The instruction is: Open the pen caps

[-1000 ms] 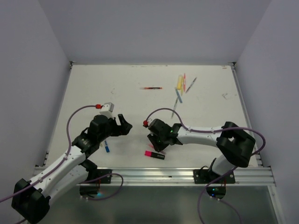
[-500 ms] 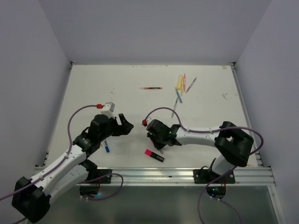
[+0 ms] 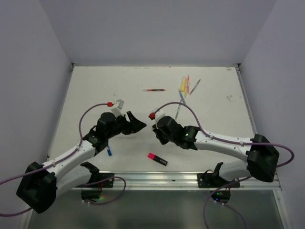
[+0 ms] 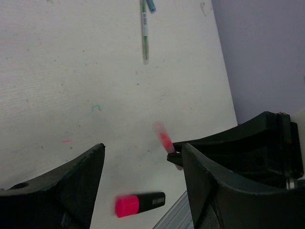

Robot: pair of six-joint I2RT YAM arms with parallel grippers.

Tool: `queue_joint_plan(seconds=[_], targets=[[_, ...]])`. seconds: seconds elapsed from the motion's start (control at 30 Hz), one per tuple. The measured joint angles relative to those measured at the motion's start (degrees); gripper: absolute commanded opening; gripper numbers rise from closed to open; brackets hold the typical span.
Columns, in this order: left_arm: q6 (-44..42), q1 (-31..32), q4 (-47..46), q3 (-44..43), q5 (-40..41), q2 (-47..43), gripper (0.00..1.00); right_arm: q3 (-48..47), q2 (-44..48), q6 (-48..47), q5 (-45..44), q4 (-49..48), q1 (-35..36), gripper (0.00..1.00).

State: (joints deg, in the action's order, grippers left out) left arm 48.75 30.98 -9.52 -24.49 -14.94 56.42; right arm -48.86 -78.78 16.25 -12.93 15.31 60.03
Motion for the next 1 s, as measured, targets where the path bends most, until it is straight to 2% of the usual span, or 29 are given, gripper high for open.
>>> queue_joint_plan(seconds=[0.17, 0.4, 0.77, 0.93, 1.0], targets=[[3.0, 1.5, -5.7, 0.0, -1.4, 3.2, 0.64, -0.1, 2.7, -0.3, 0.6, -1.4, 0.0, 0.0], [6.3, 3.3, -11.5, 0.0, -1.9, 5.5, 0.62, -0.6, 2.7, -0.2, 1.4, -1.6, 0.0, 0.0], [7.6, 4.1, -13.2, 0.0, -1.8, 7.2, 0.56, -1.7, 2.7, -0.2, 2.1, -2.6, 0.0, 0.0], [7.8, 4.6, -13.6, 0.0, -1.8, 8.2, 0.45, -1.7, 3.0, 0.0, 2.3, -3.0, 0.0, 0.0], [7.8, 4.7, -13.7, 0.0, -1.8, 8.4, 0.44, -1.7, 3.2, 0.0, 2.4, -3.1, 0.0, 0.0]])
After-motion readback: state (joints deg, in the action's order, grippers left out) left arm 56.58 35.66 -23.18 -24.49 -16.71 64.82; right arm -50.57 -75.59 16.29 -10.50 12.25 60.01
